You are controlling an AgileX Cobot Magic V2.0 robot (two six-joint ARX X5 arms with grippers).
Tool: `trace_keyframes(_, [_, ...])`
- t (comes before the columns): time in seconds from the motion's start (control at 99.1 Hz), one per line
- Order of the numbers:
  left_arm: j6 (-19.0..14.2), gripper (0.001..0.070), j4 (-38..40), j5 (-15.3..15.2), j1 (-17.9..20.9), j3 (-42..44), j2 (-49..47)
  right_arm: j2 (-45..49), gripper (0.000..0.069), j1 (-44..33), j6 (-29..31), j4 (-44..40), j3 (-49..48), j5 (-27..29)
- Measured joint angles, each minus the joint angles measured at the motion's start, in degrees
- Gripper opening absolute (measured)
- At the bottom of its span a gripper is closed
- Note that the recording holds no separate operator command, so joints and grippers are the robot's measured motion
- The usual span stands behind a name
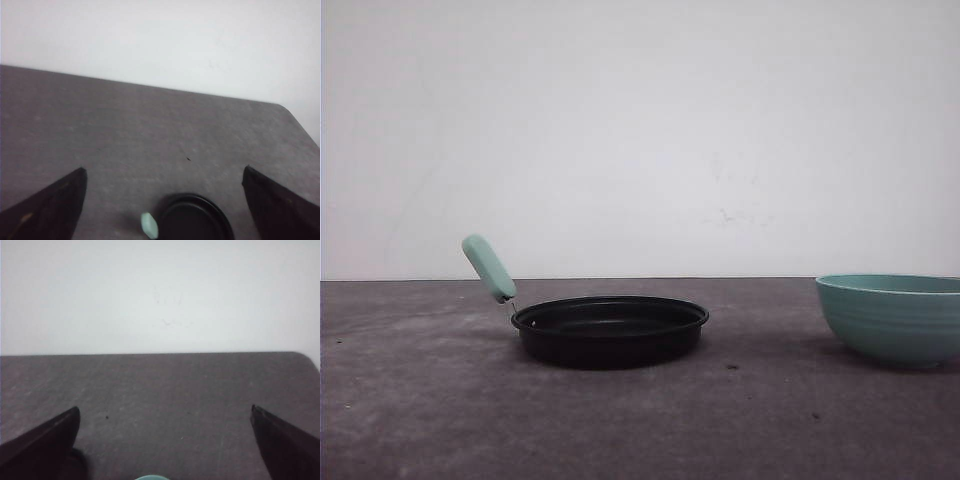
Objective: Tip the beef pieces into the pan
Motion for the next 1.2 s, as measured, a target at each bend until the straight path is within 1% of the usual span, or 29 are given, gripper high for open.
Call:
trace_keyframes(0.101, [-0.26,0.0618,-0.52,0.68,0.00,0.24,3.30,2.47,0.0683,0.00,0.98,-0.11,0.00,-1.60])
trace_keyframes(0.161, [-1.20,0.0630,-0.68,0.87,0.00,0.22,5.86,4.04,0.0683,0.00,1.53,-0.81,0.00,-2.34])
trace_keyframes(0.283, [-4.70,0.0637,1.92,4.81,0.09,-1.01,10.78,7.02,0.0683,0.00,2.29,-3.15,0.00,-2.40])
trace_keyframes(0.394, [-6.27,0.0638,4.59,5.62,-0.02,-3.39,14.99,7.87,0.0683,0.00,2.40,-4.22,0.00,-3.67])
trace_keyframes(0.444, [-6.69,0.0638,5.51,6.67,-0.02,-4.72,16.52,7.65,0.0683,0.00,2.45,-4.22,0.00,-3.78])
trace_keyframes(0.484, [-7.26,0.0638,6.64,8.22,-0.02,-6.25,18.01,7.48,0.0683,0.00,2.45,-4.22,0.00,-3.80])
trace_keyframes(0.545, [-8.13,0.0638,8.39,9.38,-0.09,-8.41,19.89,7.30,0.0683,0.00,2.47,-4.22,0.00,-3.80])
trace_keyframes(0.727, [-9.53,0.0638,13.29,9.73,-0.17,-13.75,24.96,6.62,0.0683,0.00,2.47,-5.14,0.00,-3.80])
trace_keyframes(0.817, [-9.99,0.0638,13.99,9.73,-0.20,-14.23,27.98,5.75,0.0683,0.00,2.47,-5.95,0.00,-3.80])
trace_keyframes(0.928, [-10.84,0.0638,16.74,10.12,-0.57,-14.23,32.13,4.79,0.0683,0.00,2.47,-6.67,0.00,-3.80])
trace_keyframes(1.07, [-14.03,0.0638,21.73,12.59,-2.43,-14.23,37.24,4.37,0.0683,0.00,2.47,-7.74,0.00,-3.80])
trace_keyframes(1.13, [-15.30,0.0638,23.26,12.70,-3.52,-14.23,39.15,4.26,0.0683,0.00,2.49,-8.68,0.00,-3.80])
trace_keyframes(1.201, [-15.93,0.0638,24.11,12.44,-4.68,-14.23,41.13,4.11,0.0683,0.00,2.49,-9.88,0.00,-3.80])
